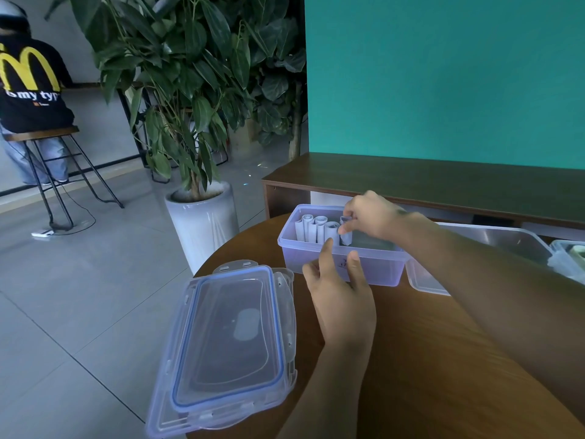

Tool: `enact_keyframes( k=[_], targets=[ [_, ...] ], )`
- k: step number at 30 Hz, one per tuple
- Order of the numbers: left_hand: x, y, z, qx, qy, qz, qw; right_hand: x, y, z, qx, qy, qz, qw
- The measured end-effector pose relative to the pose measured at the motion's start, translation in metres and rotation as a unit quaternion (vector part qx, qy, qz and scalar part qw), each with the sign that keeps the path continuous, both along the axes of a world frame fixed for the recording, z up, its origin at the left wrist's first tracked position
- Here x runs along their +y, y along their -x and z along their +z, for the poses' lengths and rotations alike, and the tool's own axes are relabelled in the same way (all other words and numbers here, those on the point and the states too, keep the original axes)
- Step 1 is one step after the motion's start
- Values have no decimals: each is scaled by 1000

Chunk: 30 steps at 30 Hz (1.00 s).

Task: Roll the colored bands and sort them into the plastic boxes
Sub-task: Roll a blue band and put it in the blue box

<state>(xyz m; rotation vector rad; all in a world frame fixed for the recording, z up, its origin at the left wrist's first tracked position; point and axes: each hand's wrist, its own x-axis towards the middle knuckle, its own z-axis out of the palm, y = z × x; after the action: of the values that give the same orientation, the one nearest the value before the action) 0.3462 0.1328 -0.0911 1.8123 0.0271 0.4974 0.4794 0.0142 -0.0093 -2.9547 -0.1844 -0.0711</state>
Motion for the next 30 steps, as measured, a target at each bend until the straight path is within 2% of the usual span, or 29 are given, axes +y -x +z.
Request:
enact_keyframes(
  k=[4,9,22,30],
  targets=[
    [1,0,0,-6,-10,0,1000,1,2,1,5,40,12,999],
    [-1,0,1,4,-9,-2,1000,-4,2,1,-8,41,11,999],
    [2,3,3,-8,-29,-6,1000,-20,13,14,-36,-15,-15,999],
    [3,10,3,-35,-48,-18,998,-41,69,28,-79,-97,-36,991]
  ],
)
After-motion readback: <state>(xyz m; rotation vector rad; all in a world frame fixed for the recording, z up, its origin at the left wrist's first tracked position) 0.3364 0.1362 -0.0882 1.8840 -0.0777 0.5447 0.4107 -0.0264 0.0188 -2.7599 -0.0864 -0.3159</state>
